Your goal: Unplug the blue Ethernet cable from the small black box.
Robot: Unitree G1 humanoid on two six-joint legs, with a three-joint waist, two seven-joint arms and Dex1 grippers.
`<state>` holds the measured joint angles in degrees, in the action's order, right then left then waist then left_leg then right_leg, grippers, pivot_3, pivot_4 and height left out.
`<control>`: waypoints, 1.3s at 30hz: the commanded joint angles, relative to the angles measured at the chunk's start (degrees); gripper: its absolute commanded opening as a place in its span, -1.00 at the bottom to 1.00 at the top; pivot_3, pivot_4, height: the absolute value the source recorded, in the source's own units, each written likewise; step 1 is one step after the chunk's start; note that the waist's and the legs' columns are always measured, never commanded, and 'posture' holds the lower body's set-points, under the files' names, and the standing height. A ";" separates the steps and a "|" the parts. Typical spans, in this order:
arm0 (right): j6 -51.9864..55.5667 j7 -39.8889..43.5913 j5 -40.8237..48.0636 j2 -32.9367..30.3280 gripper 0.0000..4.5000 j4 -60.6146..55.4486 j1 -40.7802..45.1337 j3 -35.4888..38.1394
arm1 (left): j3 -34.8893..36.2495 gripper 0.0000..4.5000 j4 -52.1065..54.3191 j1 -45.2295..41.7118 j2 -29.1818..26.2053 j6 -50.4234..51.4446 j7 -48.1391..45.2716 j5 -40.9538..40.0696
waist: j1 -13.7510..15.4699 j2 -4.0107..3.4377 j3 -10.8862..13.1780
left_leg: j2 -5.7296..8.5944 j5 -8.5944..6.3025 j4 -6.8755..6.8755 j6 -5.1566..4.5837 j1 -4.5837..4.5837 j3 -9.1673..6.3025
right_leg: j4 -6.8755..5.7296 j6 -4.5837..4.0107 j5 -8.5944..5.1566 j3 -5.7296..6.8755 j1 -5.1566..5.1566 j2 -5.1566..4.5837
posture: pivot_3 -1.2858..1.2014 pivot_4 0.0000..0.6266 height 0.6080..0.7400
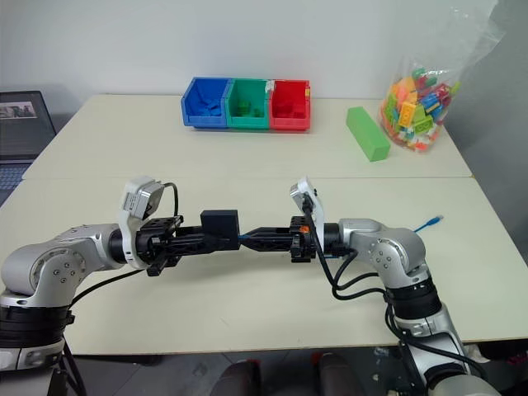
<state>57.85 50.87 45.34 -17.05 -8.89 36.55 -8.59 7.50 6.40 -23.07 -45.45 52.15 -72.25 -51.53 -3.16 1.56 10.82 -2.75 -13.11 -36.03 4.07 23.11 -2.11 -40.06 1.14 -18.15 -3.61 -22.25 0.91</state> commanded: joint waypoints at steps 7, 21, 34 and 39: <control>-1.55 1.10 -1.89 -6.41 -0.98 1.59 -1.84 3.11 | 3.23 -0.65 -1.12 2.08 -5.06 -3.31 -1.67 2.81 | 0.00 0.00 0.00 | 0.00 0.00 0.00 0.00 0.02 0.00 | 0.05 0.00 0.00 0.00 0.00 0.00 | 0.03 -0.52 1.00; -41.62 -19.70 -32.00 1.27 -0.98 32.16 6.25 1.23 | 5.86 -0.65 -0.95 3.52 -2.46 -5.52 5.33 3.69 | -0.16 -0.01 0.02 | -0.01 0.00 0.03 -0.01 0.00 0.20 | 0.06 0.01 0.01 -0.13 -0.07 0.00 | 0.03 -0.52 1.00; -50.00 -19.55 -38.43 2.27 0.16 40.81 10.72 1.93 | 7.71 -0.65 -1.26 4.36 2.34 -12.79 15.30 8.72 | -0.08 0.00 0.03 | 0.00 0.00 0.04 0.01 0.06 0.32 | 0.08 -0.07 0.05 -0.23 -0.09 -0.08 | 0.03 -0.52 1.00; -42.53 -5.54 -31.90 0.12 0.70 21.04 5.53 -1.06 | 7.84 -0.65 -6.04 2.68 8.42 -25.33 25.39 18.15 | 0.27 0.00 0.03 | 0.00 0.00 0.02 0.01 0.03 0.27 | 0.05 -0.07 0.05 -0.19 -0.06 -0.09 | 0.03 -0.52 1.00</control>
<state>12.48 40.10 9.78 -16.62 20.79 42.39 -8.66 14.01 1.39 -18.98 -38.18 32.33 -50.43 -36.76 -2.89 1.56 10.85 -2.77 -13.11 -36.02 4.08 23.15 -1.87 -40.00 1.08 -18.10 -3.78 -22.30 0.83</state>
